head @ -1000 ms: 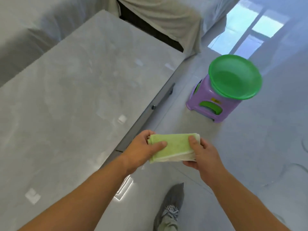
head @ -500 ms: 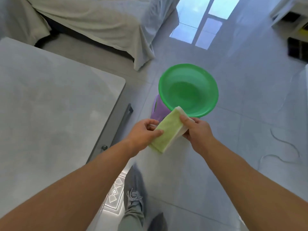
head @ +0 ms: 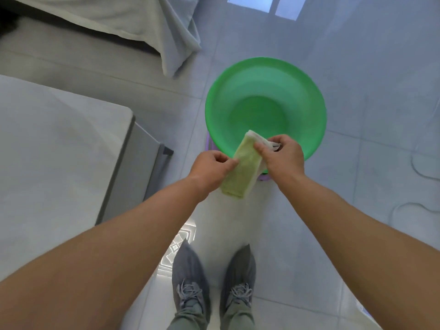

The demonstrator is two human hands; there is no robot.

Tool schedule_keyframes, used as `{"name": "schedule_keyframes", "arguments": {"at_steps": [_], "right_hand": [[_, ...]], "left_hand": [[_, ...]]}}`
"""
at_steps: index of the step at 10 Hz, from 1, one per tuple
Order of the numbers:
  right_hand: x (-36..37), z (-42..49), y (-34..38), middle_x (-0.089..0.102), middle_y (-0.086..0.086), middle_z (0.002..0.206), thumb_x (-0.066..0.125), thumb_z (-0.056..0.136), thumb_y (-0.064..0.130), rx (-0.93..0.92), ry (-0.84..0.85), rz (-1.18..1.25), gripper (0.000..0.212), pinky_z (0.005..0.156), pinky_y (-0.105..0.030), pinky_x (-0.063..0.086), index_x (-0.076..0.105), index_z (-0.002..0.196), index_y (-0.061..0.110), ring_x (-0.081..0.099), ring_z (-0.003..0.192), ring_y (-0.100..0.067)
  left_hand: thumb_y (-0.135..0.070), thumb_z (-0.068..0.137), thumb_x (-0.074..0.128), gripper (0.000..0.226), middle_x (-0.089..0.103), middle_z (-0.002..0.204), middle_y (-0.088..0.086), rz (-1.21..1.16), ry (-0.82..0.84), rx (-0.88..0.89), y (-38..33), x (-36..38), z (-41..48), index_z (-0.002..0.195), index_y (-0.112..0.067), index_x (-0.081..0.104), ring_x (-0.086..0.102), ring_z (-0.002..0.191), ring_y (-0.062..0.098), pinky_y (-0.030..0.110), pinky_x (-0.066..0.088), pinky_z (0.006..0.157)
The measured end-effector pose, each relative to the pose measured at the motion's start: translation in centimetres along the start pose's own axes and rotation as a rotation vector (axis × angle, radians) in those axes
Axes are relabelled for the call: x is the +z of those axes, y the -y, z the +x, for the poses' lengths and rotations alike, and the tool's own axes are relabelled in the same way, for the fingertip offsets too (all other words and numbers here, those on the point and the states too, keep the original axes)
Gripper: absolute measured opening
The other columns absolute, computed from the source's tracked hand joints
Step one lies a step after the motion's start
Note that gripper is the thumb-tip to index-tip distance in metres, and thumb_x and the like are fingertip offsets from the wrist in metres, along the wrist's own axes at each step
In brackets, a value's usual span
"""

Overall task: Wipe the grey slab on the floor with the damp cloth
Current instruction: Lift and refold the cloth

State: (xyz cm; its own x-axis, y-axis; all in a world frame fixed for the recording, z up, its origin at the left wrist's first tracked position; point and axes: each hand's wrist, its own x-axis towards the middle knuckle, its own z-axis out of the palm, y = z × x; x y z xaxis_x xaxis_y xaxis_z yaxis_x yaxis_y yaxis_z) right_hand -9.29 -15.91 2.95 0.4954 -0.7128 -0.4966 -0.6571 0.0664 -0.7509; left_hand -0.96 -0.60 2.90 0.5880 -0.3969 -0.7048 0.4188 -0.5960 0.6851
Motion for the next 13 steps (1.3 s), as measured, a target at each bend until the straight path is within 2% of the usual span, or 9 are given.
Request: {"name": "schedule_keyframes", "arguments": {"at_steps": [1,3,4,5,7,8,9,11,13], "right_hand": [[-0.1,0.8,-0.9,0.064,0.011,0.092,0.08,0.071,0.048,-0.028,0.009,-0.071,0.027,0.072,-0.052,0.06,0.059,0.084,0.035,0.068,0.091,-0.024],[0.5,2.1,-1.0,0.06,0.016,0.086,0.08,0.076,0.043,-0.08,-0.017,-0.154,0.029,0.071,-0.05,0.06,0.067,0.096,0.026,0.065,0.088,-0.021],[0.3,2.6,-0.8,0.059,0.016,0.085,0.079,0.079,0.039,-0.09,-0.041,-0.158,0.025,0.072,-0.049,0.06,0.066,0.095,0.026,0.064,0.088,-0.02],[0.2,3.1,-0.8,0.064,0.009,0.088,0.078,0.081,0.037,-0.099,-0.051,-0.177,0.022,0.081,-0.043,0.057,0.064,0.094,0.026,0.065,0.09,-0.021],[-0.7,2.6,-2.1,0.06,0.001,0.114,0.068,0.088,0.045,-0.255,0.057,-0.282,0.04,0.097,-0.035,0.046,0.063,0.12,0.021,0.057,0.111,-0.022],[-2.0,1.1,-3.7,0.056,-0.001,0.133,0.058,0.081,0.064,-0.625,0.171,-0.593,0.063,0.106,-0.038,0.035,0.062,0.128,0.021,0.045,0.126,-0.022],[-2.4,0.8,-5.8,0.055,0.004,0.137,0.062,0.077,0.067,-0.683,0.278,-0.746,0.073,0.107,-0.043,0.038,0.056,0.134,0.022,0.045,0.128,-0.019],[-1.3,1.0,-7.1,0.062,0.002,0.127,0.081,0.073,0.036,-0.729,0.168,-0.708,0.06,0.093,-0.041,0.041,0.06,0.126,0.018,0.053,0.118,-0.023],[-1.5,0.5,-6.3,0.059,0.002,0.13,0.075,0.074,0.042,-0.718,0.195,-0.707,0.066,0.099,-0.042,0.041,0.055,0.132,0.018,0.05,0.122,-0.023]], "left_hand": [[-0.026,0.088,0.076,0.018,0.073,0.094,0.015,-0.05,-0.042,-0.059,0.8,0.6,0.4,0.086,-0.008,0.071,0.07,0.096,0.036,0.054,0.059,0.082],[-0.023,0.087,0.076,0.013,0.067,0.085,0.002,0.086,-0.144,0.084,0.2,1.1,0.6,0.088,-0.014,0.067,0.064,0.08,0.017,0.026,0.055,0.072],[-0.03,0.084,0.078,0.017,0.061,0.093,-0.004,0.304,-0.121,0.291,-1.1,0.8,0.9,0.097,-0.024,0.069,0.058,0.085,0.011,0.021,0.046,0.076],[-0.047,0.078,0.078,0.044,0.058,0.13,-0.007,0.75,-0.01,0.543,-1.9,0.1,1.9,0.12,-0.035,0.068,0.045,0.127,0.015,0.036,0.031,0.106],[-0.069,0.068,0.074,0.079,0.046,0.15,-0.011,1.147,0.158,0.643,-2.0,-0.4,3.5,0.139,-0.039,0.054,0.026,0.145,0.018,0.04,0.011,0.114],[-0.07,0.069,0.074,0.077,0.047,0.149,-0.009,1.19,0.14,0.729,-1.7,-0.5,4.1,0.136,-0.038,0.057,0.026,0.145,0.02,0.042,0.011,0.115],[-0.068,0.066,0.077,0.074,0.054,0.143,-0.01,1.195,0.14,0.777,-1.7,-0.5,4.6,0.13,-0.034,0.061,0.032,0.144,0.019,0.043,0.015,0.115],[-0.058,0.063,0.083,0.061,0.07,0.117,-0.004,1.168,0.075,0.83,-1.1,0.0,4.7,0.114,-0.027,0.07,0.053,0.124,0.022,0.044,0.024,0.109],[-0.064,0.073,0.073,0.075,0.057,0.139,-0.007,1.157,0.056,0.822,-0.7,0.1,3.6,0.137,-0.03,0.054,0.033,0.144,0.02,0.044,0.014,0.118]]}}
